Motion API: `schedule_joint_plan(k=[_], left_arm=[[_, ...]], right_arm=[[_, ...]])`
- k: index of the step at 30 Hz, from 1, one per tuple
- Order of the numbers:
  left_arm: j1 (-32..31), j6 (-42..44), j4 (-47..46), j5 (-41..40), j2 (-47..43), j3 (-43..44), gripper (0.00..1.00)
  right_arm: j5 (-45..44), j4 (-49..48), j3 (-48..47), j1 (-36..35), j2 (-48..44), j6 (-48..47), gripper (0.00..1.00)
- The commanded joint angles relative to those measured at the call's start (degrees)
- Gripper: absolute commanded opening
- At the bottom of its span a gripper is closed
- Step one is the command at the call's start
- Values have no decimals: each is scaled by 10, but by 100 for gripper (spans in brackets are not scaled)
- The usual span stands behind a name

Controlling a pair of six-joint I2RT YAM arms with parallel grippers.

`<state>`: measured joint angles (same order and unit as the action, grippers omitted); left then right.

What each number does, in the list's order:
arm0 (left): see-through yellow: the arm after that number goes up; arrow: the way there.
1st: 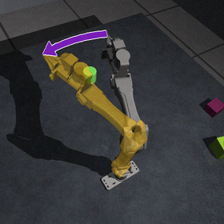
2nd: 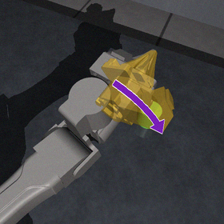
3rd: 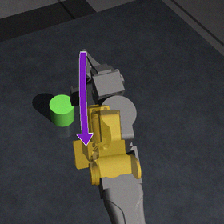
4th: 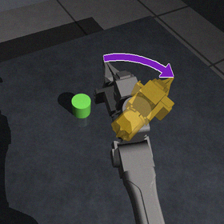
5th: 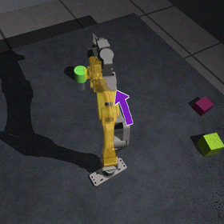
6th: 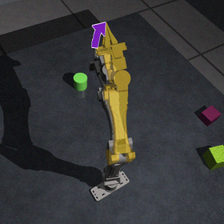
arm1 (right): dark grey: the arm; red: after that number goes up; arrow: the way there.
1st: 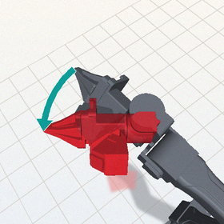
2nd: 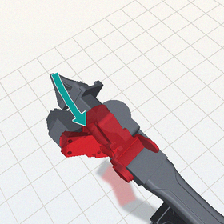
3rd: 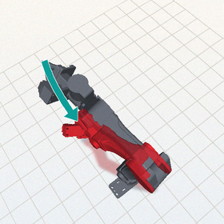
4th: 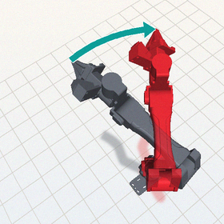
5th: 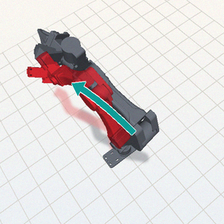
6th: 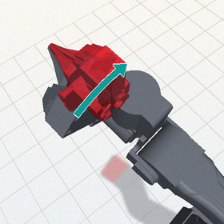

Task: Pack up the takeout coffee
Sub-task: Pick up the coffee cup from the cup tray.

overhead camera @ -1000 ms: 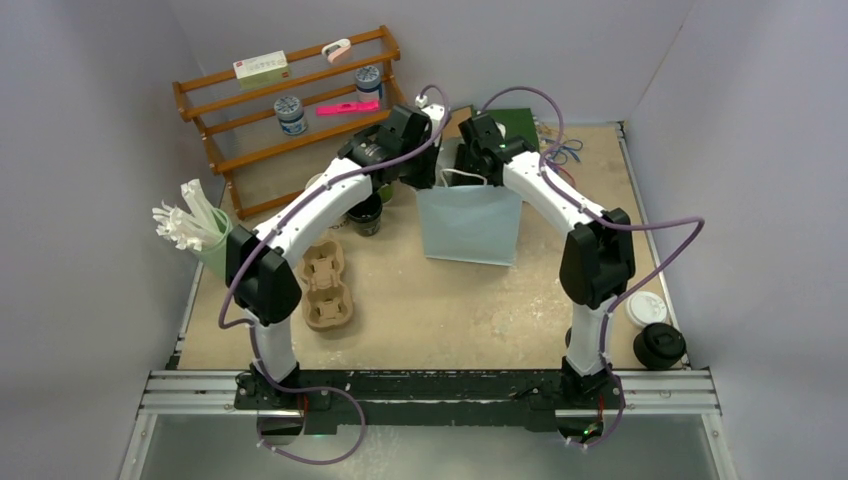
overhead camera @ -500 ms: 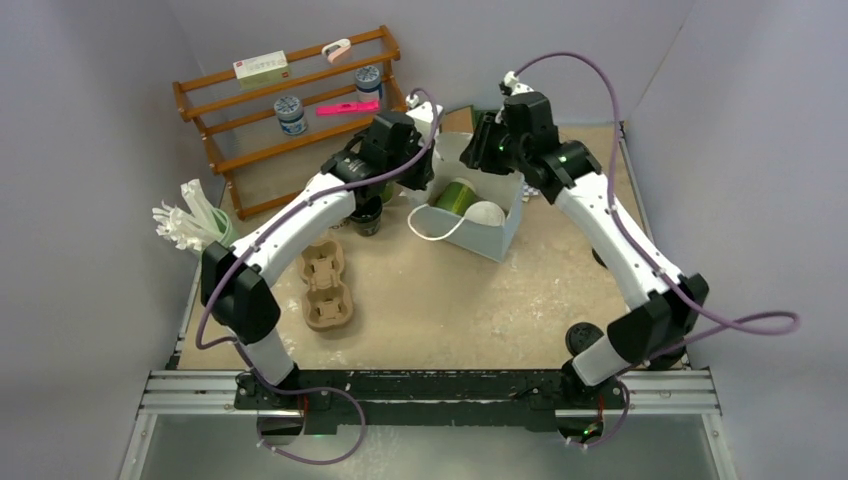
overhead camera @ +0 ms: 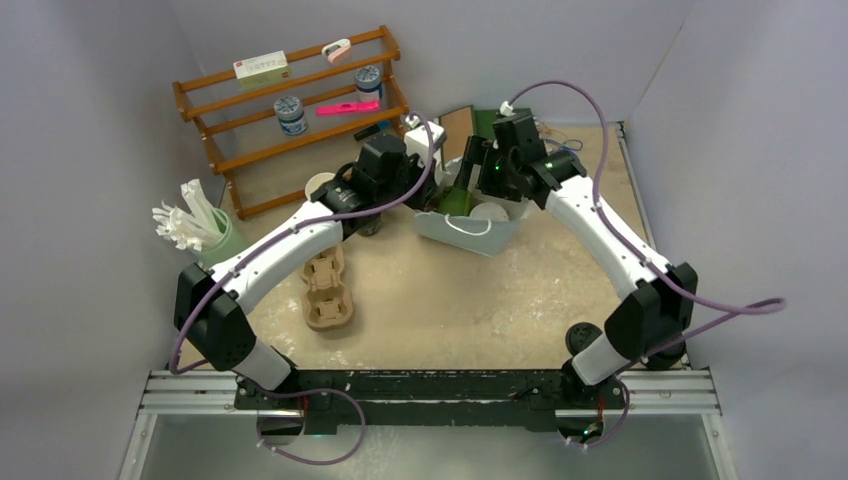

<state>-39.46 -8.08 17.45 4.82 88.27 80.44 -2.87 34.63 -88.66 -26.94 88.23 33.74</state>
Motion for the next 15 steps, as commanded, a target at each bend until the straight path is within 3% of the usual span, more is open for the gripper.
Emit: schedule_joint_plan(k=[1,6,11,15], left_arm=[[-1,-84,-36,29,-6,-1,0],[-4,-116,-66,16,-33,-45,0],[-4,-128,-85,21,-43,-66,0],[-4,-132,-87,11,-52,-80,0]], right_arm=[[-27,56,-22,-7,38,41,91],[-29,-22,37,-23,32,56,98],[-24,-94,80,-36,36,45,99],[-42,-90,72,-48,67,24,99]])
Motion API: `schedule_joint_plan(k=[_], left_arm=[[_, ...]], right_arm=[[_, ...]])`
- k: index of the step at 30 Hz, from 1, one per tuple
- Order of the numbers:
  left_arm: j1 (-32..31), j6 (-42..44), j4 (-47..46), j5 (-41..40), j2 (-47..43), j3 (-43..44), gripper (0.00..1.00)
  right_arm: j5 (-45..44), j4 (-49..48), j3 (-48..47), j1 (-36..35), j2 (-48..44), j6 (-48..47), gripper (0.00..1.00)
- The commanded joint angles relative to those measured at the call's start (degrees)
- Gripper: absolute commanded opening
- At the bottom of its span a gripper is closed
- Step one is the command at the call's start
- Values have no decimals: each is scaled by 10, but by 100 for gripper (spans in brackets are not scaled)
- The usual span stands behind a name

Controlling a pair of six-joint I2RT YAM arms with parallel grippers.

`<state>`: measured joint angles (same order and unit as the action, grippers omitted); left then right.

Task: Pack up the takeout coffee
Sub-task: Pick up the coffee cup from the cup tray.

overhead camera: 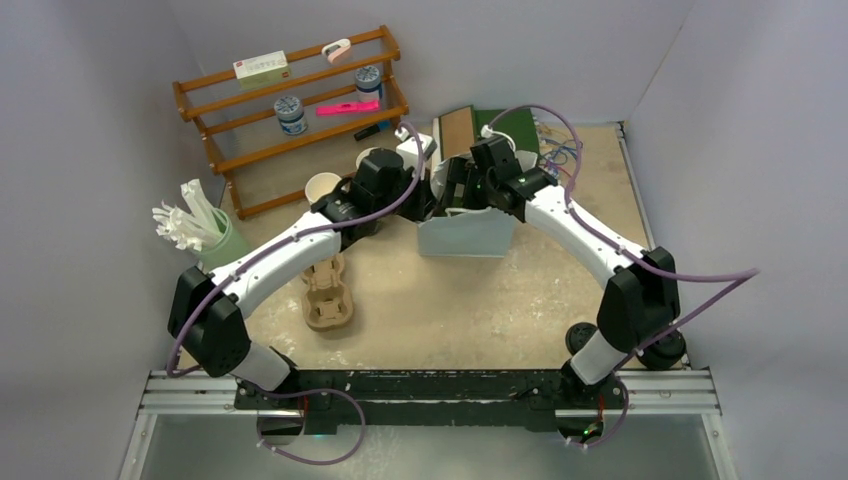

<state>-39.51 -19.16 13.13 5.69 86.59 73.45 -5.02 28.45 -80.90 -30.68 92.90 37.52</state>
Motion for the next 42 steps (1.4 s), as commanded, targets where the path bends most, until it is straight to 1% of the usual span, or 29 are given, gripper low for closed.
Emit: schedule_joint_plan(k=[1,8,13,15,19,25,33,35,36,42], left_arm=[[-3,-25,-43,-3,-39,-15,0],[-3,-58,-49,-26,-60,-56,0],[-4,-92,-59,-68,-68,-82,0],[-3,-100,-51,-90,-65,-75,0],[1,-117,-26,-121,-56,-56,0],[10,-128,26,-147,-36,-31,0],[16,-122,58,-166,-28,-18,0],[18,-119,69,-168,-22,-12,0],[19,-116,72,-166,-20,-10,0],[23,-106,70,-156,-12,-5,0]], right_arm=[[-25,-18,-11,-11,33,-21,99],[-40,-26,-19,-19,65,-50,99],[-54,33,-81,-24,138,-64,99],[-60,47,-89,-28,152,-67,97],[-53,54,-74,-30,156,-73,92],[-39,88,-73,-31,174,-82,87],[-4,90,-74,-32,204,-88,80],[-3,95,-80,-32,210,-86,74],[-3,98,-85,-32,211,-85,69],[12,88,-112,-32,165,-80,30]])
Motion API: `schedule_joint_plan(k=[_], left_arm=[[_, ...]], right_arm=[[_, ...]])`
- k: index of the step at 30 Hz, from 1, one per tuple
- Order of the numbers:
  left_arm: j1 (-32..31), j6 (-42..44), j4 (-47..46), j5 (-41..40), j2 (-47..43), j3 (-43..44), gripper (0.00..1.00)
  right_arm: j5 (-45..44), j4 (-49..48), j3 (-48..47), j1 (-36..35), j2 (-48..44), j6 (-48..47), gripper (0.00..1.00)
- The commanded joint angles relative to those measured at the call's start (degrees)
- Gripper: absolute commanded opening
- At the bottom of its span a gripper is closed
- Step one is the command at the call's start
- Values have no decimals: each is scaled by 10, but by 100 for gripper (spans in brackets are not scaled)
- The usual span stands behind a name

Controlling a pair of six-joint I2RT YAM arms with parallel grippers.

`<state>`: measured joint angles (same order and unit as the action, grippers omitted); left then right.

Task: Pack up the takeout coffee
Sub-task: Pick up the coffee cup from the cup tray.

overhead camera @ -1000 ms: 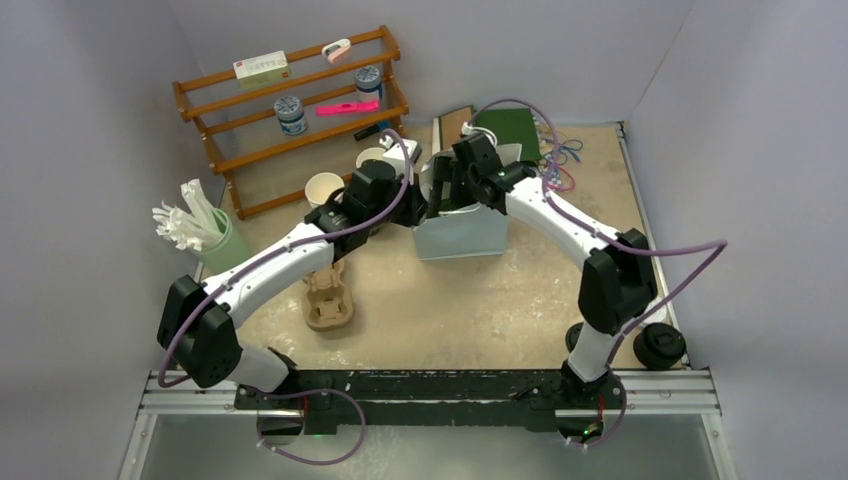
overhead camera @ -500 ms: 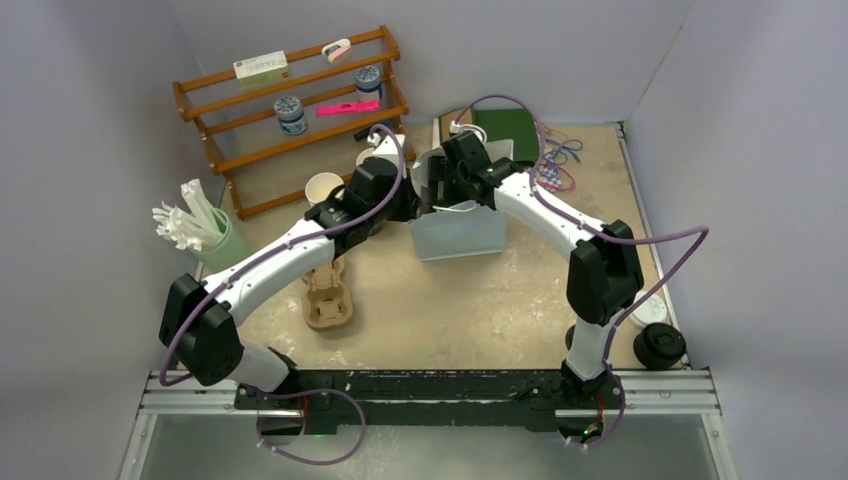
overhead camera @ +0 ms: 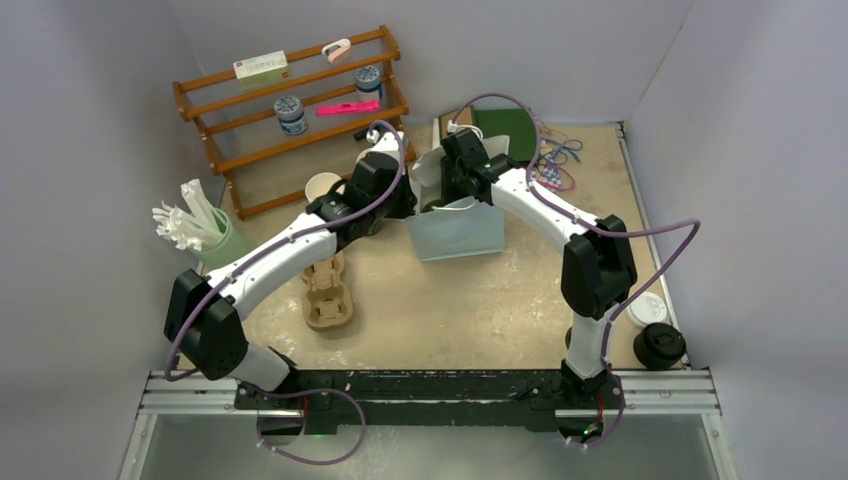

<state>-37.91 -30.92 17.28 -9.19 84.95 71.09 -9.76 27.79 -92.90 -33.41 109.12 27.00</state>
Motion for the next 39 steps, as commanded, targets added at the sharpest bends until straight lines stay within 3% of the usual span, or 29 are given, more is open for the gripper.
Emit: schedule_joint_plan(k=[1,9,18,22,31,34,39], left_arm=[[8,13,29,-6,6,20,0],[11,57,24,17,11,25,0],[11,95,7,36,11,24,0],[11,103,6,42,9,25,0],[11,92,-24,80,10,22,0],[11,87,-31,86,1,9,0],[11,51,-54,115,-18,-29,0]], right_arm=[[56,88,6,-4,-6,25,26],[72,43,-2,19,-84,39,22],[164,-86,85,65,-212,69,18],[163,-47,64,68,-194,18,17],[136,3,70,-7,-140,-40,17],[122,1,115,-37,-155,-44,21],[125,-37,202,-45,-186,0,50]])
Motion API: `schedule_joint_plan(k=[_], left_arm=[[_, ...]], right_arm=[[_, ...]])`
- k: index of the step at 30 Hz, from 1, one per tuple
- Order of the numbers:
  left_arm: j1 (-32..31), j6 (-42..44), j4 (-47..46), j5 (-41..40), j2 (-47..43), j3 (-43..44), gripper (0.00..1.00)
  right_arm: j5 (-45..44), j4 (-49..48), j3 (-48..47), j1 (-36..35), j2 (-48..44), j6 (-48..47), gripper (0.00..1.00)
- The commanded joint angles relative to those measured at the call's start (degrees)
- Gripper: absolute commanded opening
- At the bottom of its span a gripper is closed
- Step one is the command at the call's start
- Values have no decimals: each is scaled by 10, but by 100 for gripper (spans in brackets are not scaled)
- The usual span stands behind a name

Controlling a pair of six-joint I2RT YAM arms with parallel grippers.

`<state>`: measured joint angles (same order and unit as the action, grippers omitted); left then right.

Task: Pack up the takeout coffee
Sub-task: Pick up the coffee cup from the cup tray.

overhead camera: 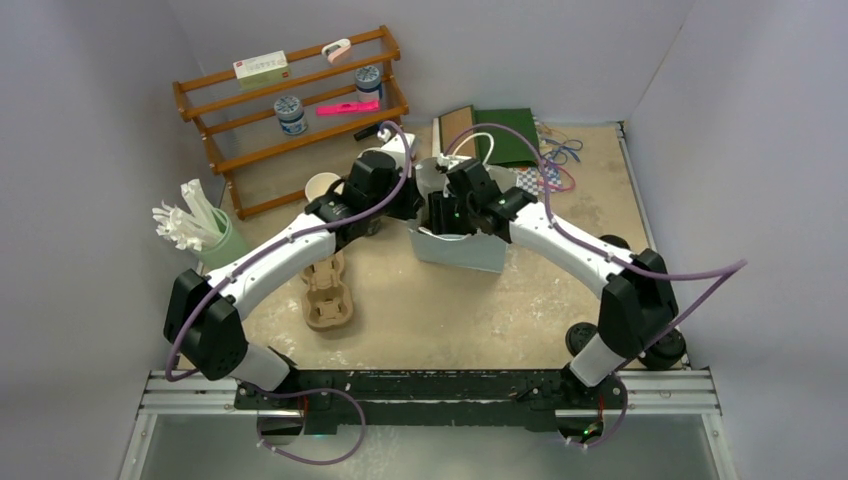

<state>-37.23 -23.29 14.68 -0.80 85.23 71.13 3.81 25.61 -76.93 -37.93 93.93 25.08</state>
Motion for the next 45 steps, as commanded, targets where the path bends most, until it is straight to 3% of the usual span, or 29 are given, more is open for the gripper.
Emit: schedule_joint_plan(k=[1,2,9,14,20,25,33,36,45], left_arm=[[3,-41,-30,42,-24,-38,0],[3,-59,-35,56,-27,-50,0],[-21,-96,-4,90,-43,-78,0],[-43,-120,41,98,-71,-93,0],[-58,-141,71,91,-94,-111,0],[-59,-151,79,71,-124,-139,0],[-58,-144,91,62,-126,-136,0],[-50,-151,101,56,-135,-141,0],[-33,-141,124,10,-142,-127,0]], right_arm=[[-10,-20,51,-1,-35,25,54],[-9,-25,61,-2,-36,33,62],[-24,-51,162,-1,-91,89,80],[-42,-51,147,3,-95,118,94],[-39,-54,129,3,-63,169,92],[-55,-43,103,3,-36,189,98],[-132,-21,76,-5,8,235,97],[-161,-37,68,-14,20,222,90],[-199,-65,41,-36,64,84,88]])
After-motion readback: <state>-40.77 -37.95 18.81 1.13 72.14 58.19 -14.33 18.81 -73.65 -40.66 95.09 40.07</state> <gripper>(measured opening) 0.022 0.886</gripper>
